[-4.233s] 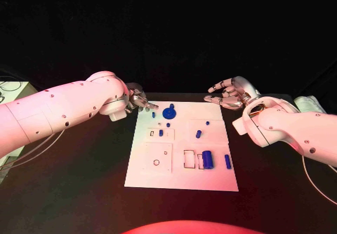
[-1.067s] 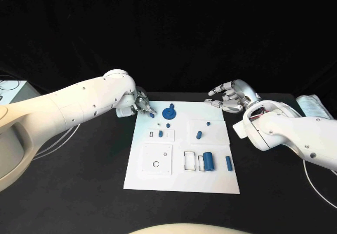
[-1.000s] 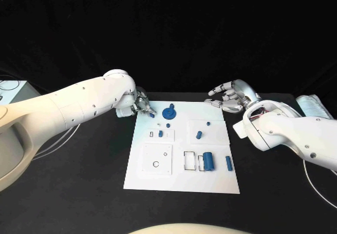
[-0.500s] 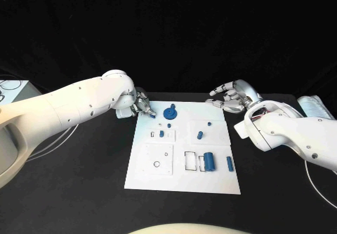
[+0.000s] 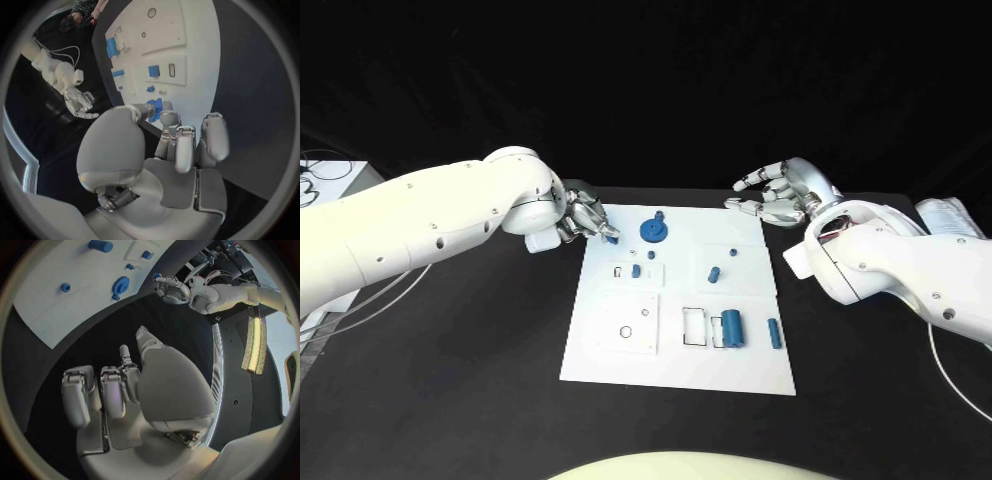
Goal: Assemble the parts on the task board
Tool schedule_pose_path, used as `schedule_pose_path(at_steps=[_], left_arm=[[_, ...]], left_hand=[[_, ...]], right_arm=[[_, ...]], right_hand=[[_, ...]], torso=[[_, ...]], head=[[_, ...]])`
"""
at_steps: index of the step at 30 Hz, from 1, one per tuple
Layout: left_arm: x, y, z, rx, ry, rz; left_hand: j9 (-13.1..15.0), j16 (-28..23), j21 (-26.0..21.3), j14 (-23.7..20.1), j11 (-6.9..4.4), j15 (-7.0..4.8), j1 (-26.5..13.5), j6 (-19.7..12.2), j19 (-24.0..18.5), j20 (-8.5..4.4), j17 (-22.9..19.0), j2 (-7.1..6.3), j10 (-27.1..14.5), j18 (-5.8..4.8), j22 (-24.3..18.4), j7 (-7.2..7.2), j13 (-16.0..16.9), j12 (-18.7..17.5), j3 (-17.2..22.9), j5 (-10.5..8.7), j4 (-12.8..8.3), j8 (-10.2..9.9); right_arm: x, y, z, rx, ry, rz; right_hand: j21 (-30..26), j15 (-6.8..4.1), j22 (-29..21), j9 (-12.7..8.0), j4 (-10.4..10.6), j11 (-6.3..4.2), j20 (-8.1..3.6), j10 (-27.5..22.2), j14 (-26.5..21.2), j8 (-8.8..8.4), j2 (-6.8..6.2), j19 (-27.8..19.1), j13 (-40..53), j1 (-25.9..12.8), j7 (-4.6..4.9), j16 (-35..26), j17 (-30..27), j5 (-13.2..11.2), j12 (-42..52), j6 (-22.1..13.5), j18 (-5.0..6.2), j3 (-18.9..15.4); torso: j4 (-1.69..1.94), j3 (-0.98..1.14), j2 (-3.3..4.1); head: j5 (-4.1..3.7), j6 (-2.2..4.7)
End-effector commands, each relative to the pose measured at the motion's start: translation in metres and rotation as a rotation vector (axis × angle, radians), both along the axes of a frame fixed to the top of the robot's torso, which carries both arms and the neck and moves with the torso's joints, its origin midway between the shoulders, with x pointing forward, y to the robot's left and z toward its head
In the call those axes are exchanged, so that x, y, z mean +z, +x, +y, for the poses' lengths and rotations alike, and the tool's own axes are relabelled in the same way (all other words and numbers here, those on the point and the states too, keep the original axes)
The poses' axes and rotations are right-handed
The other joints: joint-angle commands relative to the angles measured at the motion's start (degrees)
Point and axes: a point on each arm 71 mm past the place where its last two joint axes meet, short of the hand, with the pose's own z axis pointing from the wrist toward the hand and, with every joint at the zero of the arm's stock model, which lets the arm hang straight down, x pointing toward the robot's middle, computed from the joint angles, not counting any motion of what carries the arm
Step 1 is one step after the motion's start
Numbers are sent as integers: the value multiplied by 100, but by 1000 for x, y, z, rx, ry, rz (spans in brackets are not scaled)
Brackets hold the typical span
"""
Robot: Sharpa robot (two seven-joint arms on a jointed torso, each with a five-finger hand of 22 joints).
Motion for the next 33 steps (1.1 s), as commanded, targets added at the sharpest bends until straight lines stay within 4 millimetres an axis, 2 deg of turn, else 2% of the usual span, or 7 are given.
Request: schedule_pose_path(at_steps=[1,4,10,13,23,28,33], left_arm=[[1,-6,-1,27,-17,-37],[-1,-13,-1,18,8,-59],[-6,-25,-10,-24,51,-86],[-10,-29,-16,-49,76,-99],[-26,-37,-29,-114,154,-114],[-28,-37,-32,-129,175,-125],[-29,-37,-34,-146,192,-131]], left_hand=[[-13,19,55,614,-6,-50,-92,64,83,-7,1508,-18,77,-82,69,-16,34,40,1153,128,-1195,38],[-15,19,88,614,-24,-67,-161,105,135,-25,1508,-38,137,-95,125,-33,87,68,1176,278,-1255,44],[-15,19,107,614,-36,-78,-202,135,164,-37,1508,-57,184,-103,157,-45,139,97,1189,374,-1302,49],[-15,19,109,614,-40,-81,-212,145,168,-40,1508,-62,196,-104,161,-48,154,106,1194,403,-1316,51],[-15,19,108,614,-42,-84,-222,151,167,-42,1508,-68,206,-103,158,-51,164,111,1198,428,-1327,52],[-15,19,108,614,-43,-84,-224,152,167,-43,1508,-70,207,-103,158,-52,165,111,1199,433,-1331,52],[-15,19,108,614,-43,-85,-226,154,166,-43,1508,-72,205,-103,157,-52,157,106,1200,437,-1334,52]], right_arm=[[0,0,0,15,-8,0],[-1,0,-1,13,-8,1],[-1,0,-1,13,-9,3],[-1,0,0,14,-9,3],[-2,0,0,16,-10,6],[-2,0,1,17,-10,6],[-2,0,1,18,-10,7]], right_hand=[[35,11,1505,0,30,-1,19,-24,583,39,1,600,732,-70,-5,-22,1417,9,-20,-30,-83,6],[35,11,1505,0,30,-1,19,-24,583,39,1,600,732,-70,-5,-22,1417,9,-20,-30,-83,6],[35,11,1505,0,30,-1,19,-24,583,39,1,600,732,-70,-5,-22,1417,9,-20,-30,-83,6],[35,11,1505,0,30,-1,19,-24,583,39,1,600,732,-70,-5,-22,1417,9,-20,-30,-83,6],[35,11,1505,-1,36,-1,19,-26,583,42,-1,600,730,-78,-5,-22,1417,8,-22,-33,-83,5],[35,11,1505,-1,36,-1,19,-26,583,42,-1,600,730,-78,-5,-22,1417,8,-22,-33,-83,5],[35,11,1505,-1,36,-1,19,-26,583,42,-1,600,730,-78,-5,-22,1417,8,-22,-33,-83,5]], torso=[[38,-9,-28],[56,-12,-28],[81,-22,-43],[58,-14,-35],[62,-10,-23],[49,-3,-26],[54,-6,-25]], head=[[0,-21],[4,-36],[1,-62],[25,-68],[26,-80],[38,-107],[28,-124]])
